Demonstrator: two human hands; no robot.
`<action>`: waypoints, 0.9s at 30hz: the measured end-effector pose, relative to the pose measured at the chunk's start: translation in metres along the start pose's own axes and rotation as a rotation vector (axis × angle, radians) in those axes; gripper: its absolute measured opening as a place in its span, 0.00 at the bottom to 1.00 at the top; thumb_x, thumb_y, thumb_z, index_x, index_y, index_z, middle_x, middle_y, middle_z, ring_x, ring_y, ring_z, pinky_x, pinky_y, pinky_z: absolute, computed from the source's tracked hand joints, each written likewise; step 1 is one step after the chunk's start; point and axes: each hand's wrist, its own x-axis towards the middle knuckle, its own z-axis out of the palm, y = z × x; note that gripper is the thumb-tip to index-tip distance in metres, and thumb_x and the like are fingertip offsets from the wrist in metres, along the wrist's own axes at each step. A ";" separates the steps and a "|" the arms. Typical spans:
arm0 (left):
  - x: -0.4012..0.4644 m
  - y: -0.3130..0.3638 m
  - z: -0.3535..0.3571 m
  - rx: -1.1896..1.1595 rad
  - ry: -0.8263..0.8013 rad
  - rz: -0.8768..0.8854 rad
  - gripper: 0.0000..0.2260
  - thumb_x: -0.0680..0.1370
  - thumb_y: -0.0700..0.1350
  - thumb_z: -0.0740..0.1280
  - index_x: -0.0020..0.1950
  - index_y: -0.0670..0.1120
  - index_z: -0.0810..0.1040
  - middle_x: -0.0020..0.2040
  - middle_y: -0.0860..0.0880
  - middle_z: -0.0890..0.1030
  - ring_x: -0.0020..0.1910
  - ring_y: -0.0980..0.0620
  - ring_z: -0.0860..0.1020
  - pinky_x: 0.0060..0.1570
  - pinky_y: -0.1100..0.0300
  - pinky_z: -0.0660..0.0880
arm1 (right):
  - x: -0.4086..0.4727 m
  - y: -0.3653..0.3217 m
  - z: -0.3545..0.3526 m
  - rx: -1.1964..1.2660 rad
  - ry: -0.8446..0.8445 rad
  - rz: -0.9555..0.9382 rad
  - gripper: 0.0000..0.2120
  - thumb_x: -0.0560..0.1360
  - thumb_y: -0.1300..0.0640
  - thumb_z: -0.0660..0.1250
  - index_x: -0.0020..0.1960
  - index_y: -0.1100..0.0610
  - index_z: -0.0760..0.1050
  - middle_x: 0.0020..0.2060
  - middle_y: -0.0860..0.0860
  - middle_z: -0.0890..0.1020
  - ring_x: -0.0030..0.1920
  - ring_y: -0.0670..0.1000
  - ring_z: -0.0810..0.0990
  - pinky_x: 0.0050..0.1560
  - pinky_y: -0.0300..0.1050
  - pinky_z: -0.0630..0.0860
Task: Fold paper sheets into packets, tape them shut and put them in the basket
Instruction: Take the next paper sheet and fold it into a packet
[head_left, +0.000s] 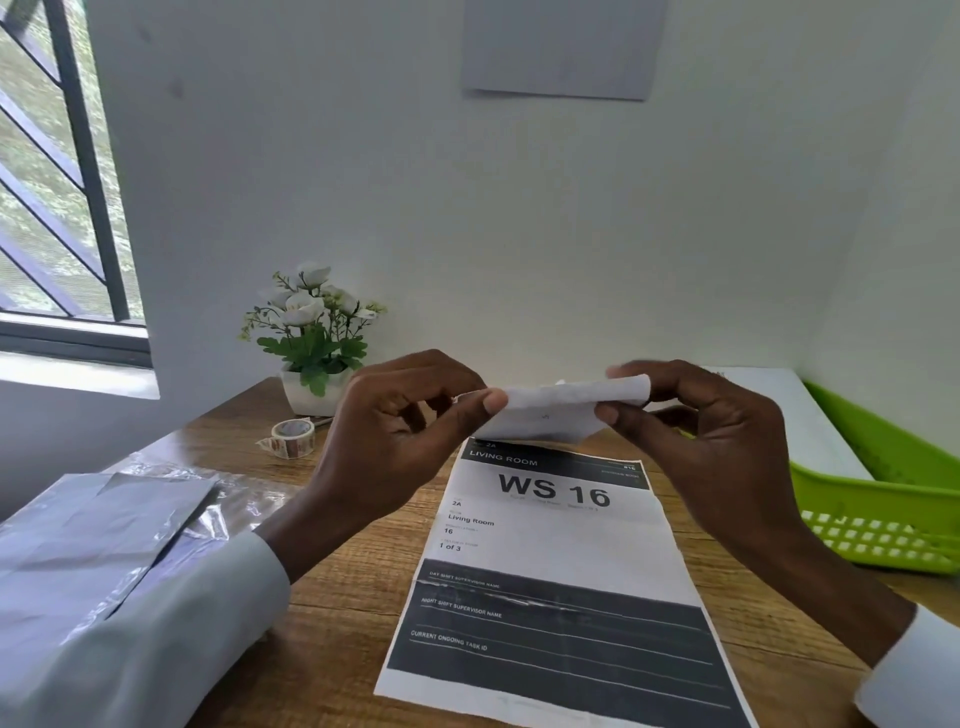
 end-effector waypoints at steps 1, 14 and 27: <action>-0.001 0.001 0.000 0.003 0.022 -0.008 0.04 0.74 0.44 0.71 0.42 0.44 0.83 0.37 0.57 0.82 0.31 0.54 0.78 0.26 0.60 0.72 | -0.001 0.000 0.000 0.001 0.017 0.001 0.17 0.68 0.60 0.76 0.55 0.48 0.79 0.43 0.42 0.84 0.42 0.44 0.83 0.43 0.36 0.80; -0.006 -0.003 0.002 0.214 -0.020 0.129 0.11 0.74 0.43 0.73 0.55 0.42 0.83 0.45 0.50 0.81 0.38 0.57 0.78 0.33 0.64 0.76 | -0.002 0.008 -0.003 -0.376 -0.017 -0.303 0.08 0.75 0.58 0.71 0.52 0.57 0.84 0.46 0.49 0.85 0.45 0.45 0.82 0.45 0.40 0.78; -0.001 -0.001 -0.001 0.438 0.036 0.137 0.07 0.77 0.50 0.69 0.51 0.50 0.84 0.47 0.50 0.71 0.42 0.53 0.71 0.28 0.54 0.72 | -0.002 0.005 -0.006 -0.465 -0.043 -0.371 0.11 0.78 0.51 0.67 0.49 0.56 0.85 0.41 0.50 0.86 0.40 0.50 0.82 0.38 0.49 0.78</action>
